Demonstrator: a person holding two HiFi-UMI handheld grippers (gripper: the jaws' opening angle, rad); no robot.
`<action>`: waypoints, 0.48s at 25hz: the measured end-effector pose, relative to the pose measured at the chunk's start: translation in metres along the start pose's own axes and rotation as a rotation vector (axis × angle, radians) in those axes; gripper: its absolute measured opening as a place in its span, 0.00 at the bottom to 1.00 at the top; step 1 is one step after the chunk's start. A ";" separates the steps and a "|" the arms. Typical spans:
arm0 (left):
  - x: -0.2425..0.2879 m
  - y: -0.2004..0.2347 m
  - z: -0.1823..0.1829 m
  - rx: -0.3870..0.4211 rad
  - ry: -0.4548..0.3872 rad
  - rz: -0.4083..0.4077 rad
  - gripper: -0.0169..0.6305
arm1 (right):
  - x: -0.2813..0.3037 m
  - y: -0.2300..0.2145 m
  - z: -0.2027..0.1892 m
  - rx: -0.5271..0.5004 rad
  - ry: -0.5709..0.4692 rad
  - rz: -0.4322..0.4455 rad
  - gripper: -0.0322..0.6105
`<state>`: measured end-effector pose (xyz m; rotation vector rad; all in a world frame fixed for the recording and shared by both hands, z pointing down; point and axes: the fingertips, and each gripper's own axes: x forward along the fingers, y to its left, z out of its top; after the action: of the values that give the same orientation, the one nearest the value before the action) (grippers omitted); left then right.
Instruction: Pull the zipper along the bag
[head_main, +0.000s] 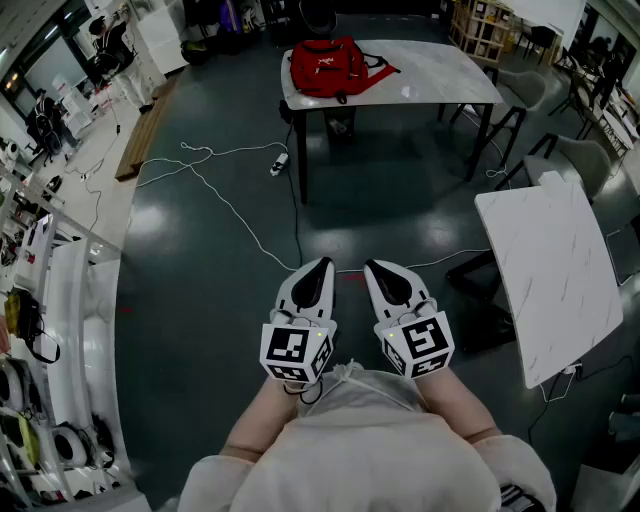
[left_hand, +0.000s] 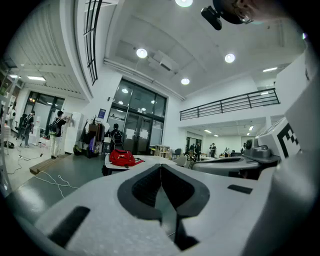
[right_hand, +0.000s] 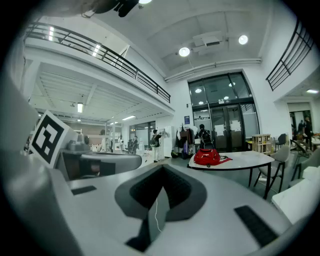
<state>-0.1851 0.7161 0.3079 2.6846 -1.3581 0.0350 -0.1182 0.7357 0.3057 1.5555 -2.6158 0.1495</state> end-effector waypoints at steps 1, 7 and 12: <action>0.000 0.000 0.000 0.000 -0.001 -0.001 0.06 | 0.000 0.000 -0.001 0.002 0.001 0.001 0.09; 0.005 -0.004 -0.003 -0.006 0.004 -0.003 0.06 | 0.000 -0.005 -0.005 0.006 0.008 0.005 0.09; 0.006 -0.007 -0.012 -0.035 0.017 0.002 0.06 | -0.003 -0.007 -0.013 0.026 0.025 0.010 0.09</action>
<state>-0.1752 0.7169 0.3194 2.6484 -1.3441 0.0337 -0.1101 0.7365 0.3188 1.5384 -2.6129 0.2033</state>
